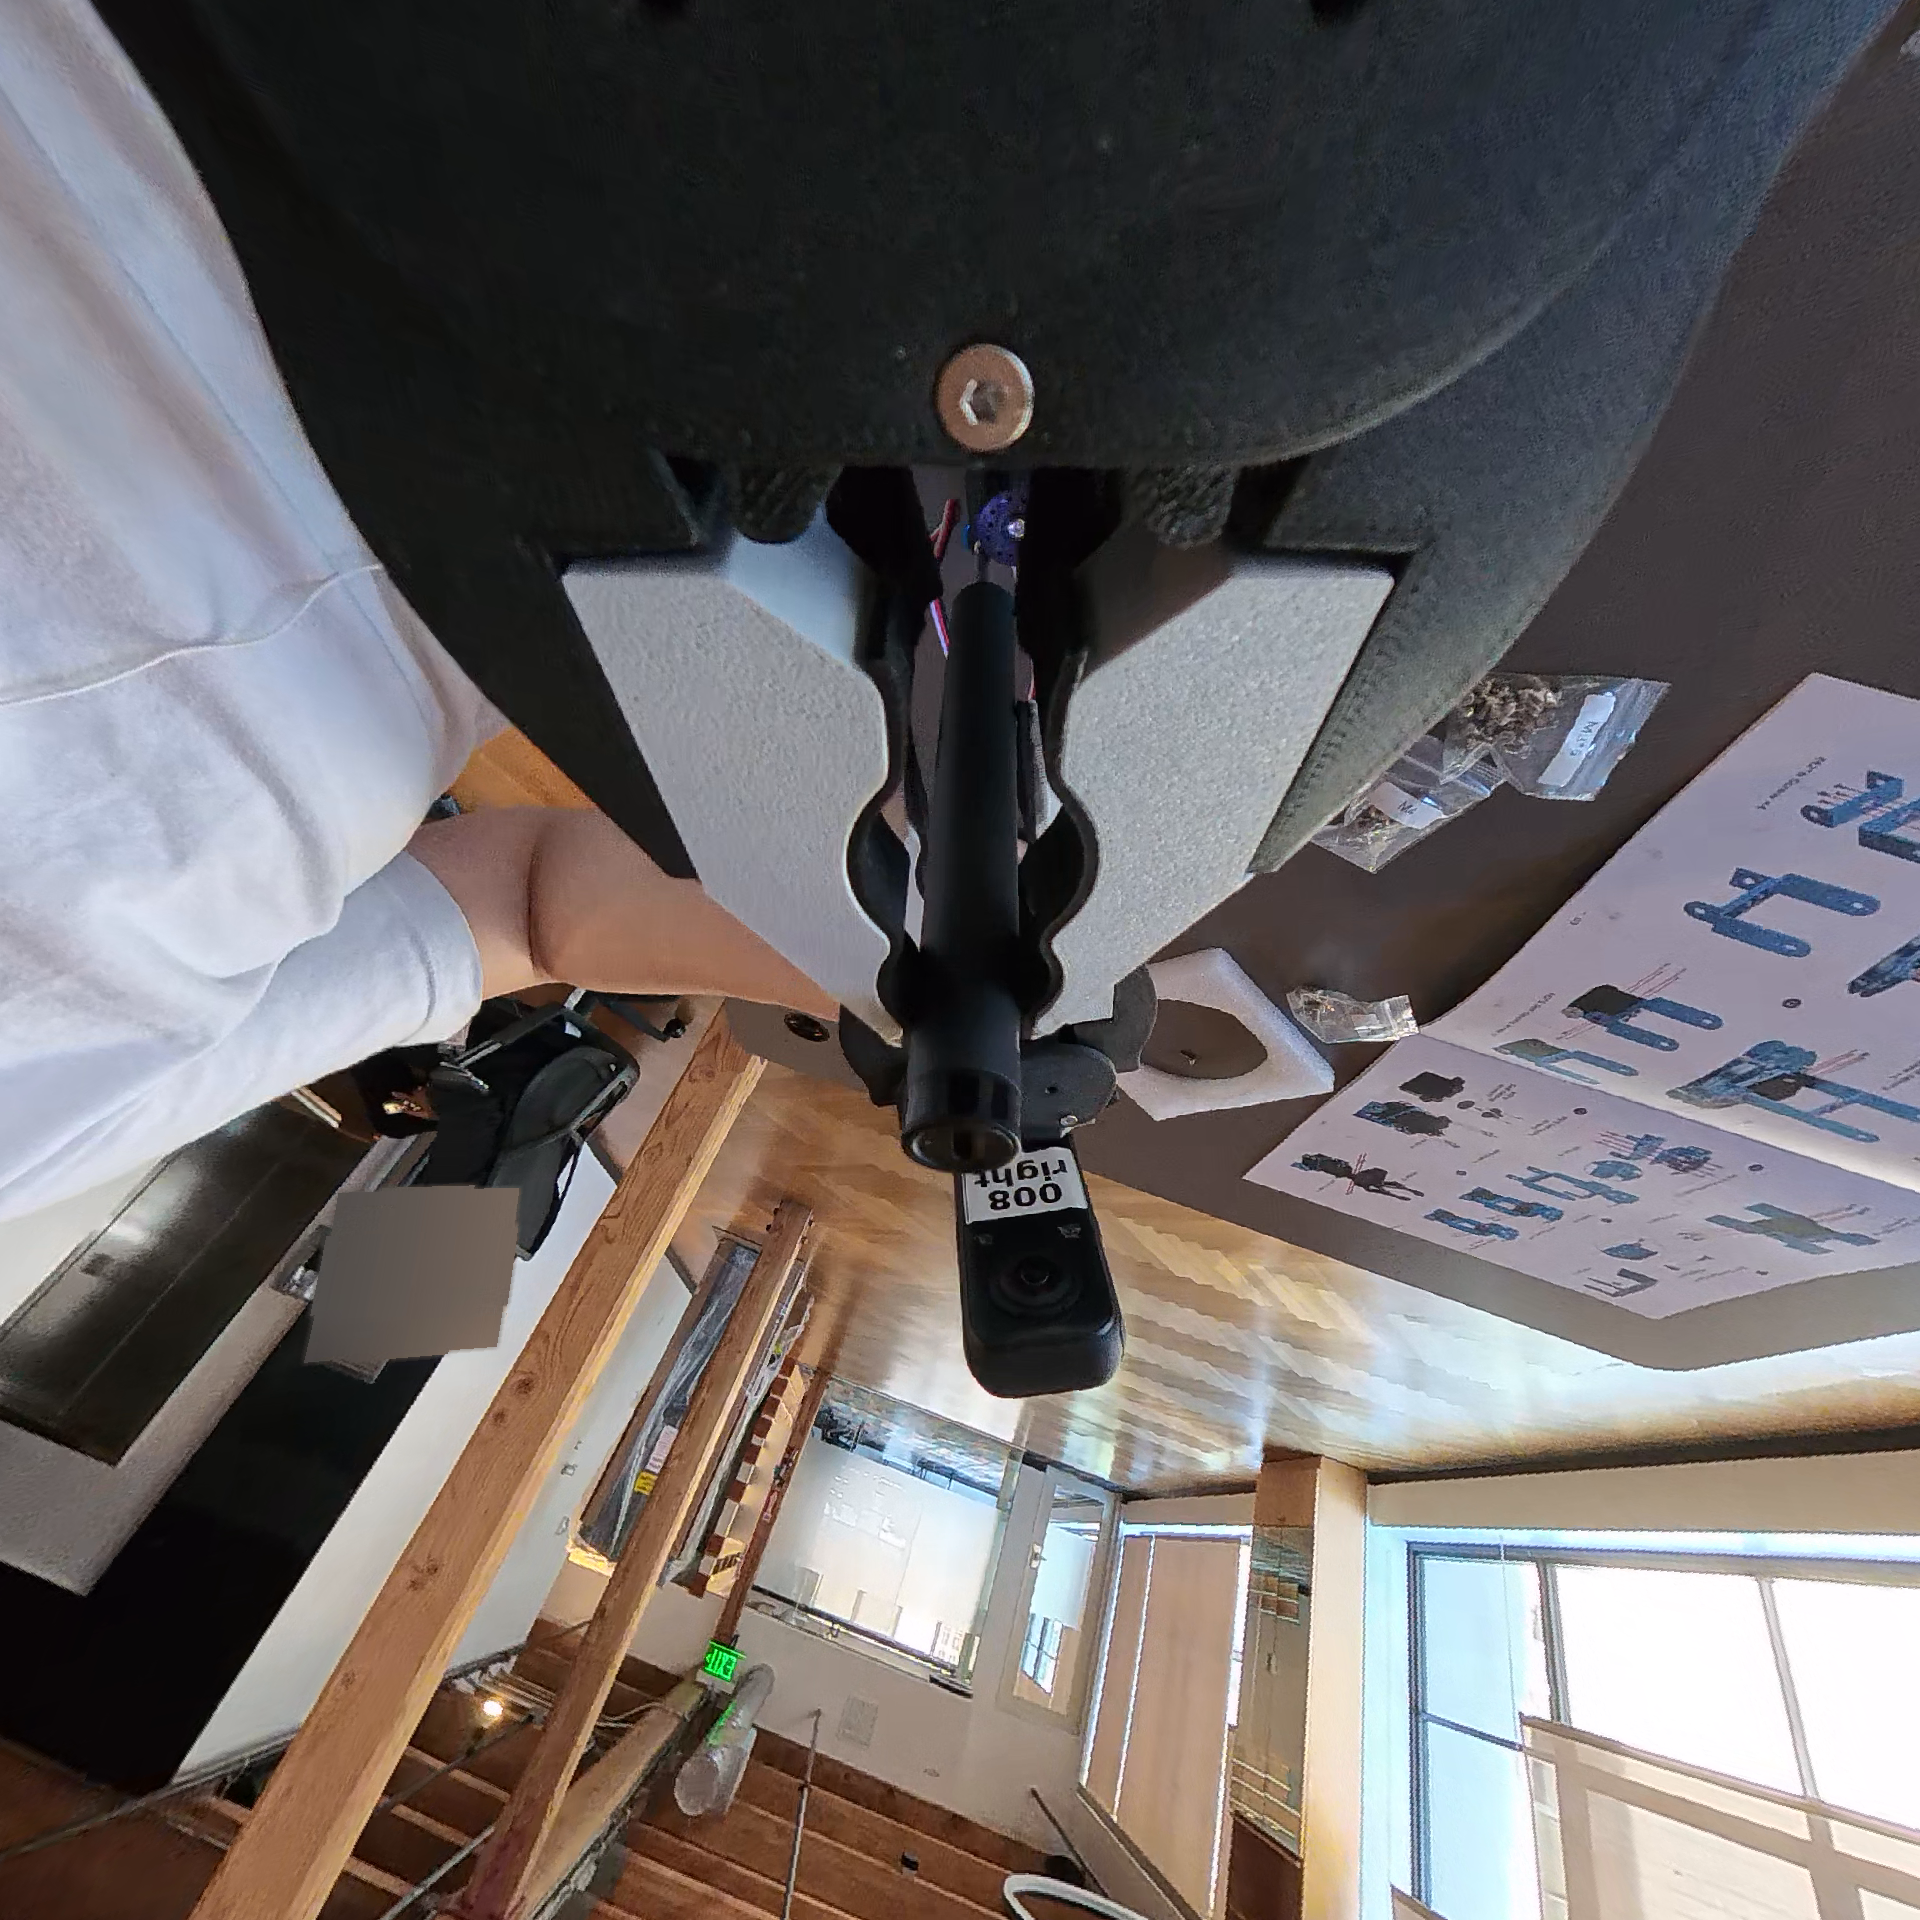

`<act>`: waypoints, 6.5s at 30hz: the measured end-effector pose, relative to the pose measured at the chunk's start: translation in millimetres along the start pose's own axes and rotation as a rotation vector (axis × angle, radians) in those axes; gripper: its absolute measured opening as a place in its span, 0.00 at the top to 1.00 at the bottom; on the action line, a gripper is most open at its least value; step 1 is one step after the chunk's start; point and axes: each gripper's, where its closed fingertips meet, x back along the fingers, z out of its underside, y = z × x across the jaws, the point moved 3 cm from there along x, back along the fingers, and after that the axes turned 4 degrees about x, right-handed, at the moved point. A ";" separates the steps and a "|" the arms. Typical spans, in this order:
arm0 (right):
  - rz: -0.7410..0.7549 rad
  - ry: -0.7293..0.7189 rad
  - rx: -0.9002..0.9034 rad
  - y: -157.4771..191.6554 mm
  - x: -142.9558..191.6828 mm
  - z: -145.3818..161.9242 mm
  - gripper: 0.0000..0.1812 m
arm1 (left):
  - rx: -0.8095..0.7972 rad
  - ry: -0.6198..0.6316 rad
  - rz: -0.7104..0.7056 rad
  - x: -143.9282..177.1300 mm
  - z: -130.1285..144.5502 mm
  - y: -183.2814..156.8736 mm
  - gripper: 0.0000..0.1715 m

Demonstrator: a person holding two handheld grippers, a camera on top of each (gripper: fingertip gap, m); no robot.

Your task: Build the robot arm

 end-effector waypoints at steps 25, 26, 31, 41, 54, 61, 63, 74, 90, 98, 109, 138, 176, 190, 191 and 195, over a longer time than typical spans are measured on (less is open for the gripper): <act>0.147 0.063 0.211 6.4 0.4 5.3 0.91 | -0.081 0.051 0.039 -8.1 3.2 -12.9 0.90; 0.147 0.060 0.216 6.8 0.3 5.2 0.91 | -0.087 0.055 0.038 -8.3 3.1 -13.7 0.90; 0.152 0.042 0.233 7.6 -0.9 4.4 0.91 | -0.103 0.069 0.040 -8.5 2.4 -15.7 0.90; 0.152 0.038 0.214 6.0 -2.6 4.2 0.91 | -0.091 0.059 0.044 -5.9 1.9 -13.0 0.90; 0.085 0.008 0.154 6.0 2.1 6.5 0.91 | -0.106 0.071 0.050 -6.3 2.0 -13.7 0.90; 0.121 -0.004 0.128 8.5 1.2 2.0 0.91 | -0.139 0.064 0.048 -5.9 3.5 -18.4 0.90; 0.139 0.001 0.157 10.3 1.6 2.6 0.91 | -0.151 0.068 0.048 -6.0 4.4 -20.2 0.90; 0.170 0.023 0.273 12.8 2.0 2.3 0.91 | -0.156 0.078 0.050 -6.6 4.5 -20.7 0.90; 0.168 -0.013 0.290 13.5 3.6 4.2 0.91 | -0.176 0.119 0.045 -8.9 5.4 -21.7 0.90; 0.163 -0.039 0.282 12.8 3.2 3.8 0.91 | -0.184 0.148 0.044 -12.9 4.5 -22.2 0.90; 0.175 -0.041 0.314 13.7 2.7 4.0 0.91 | -0.196 0.158 0.051 -13.8 4.8 -24.4 0.90; 0.167 -0.017 0.355 14.2 -0.5 5.2 0.91 | -0.200 0.159 0.041 -12.8 6.4 -26.2 0.90; 0.223 0.202 -0.126 13.6 104.4 13.7 0.91 | 0.230 0.222 -0.363 38.0 145.0 32.3 0.63; 0.355 0.157 -0.306 -3.5 72.1 50.5 0.90 | 0.203 0.524 -0.205 18.2 164.7 43.6 0.73; 0.372 0.146 -0.324 -4.8 71.0 51.9 0.90 | 0.212 0.530 -0.185 17.7 164.5 43.9 0.73; 0.427 0.129 -0.449 -9.8 70.0 61.9 0.90 | 0.381 0.530 -0.108 18.1 160.6 46.8 0.73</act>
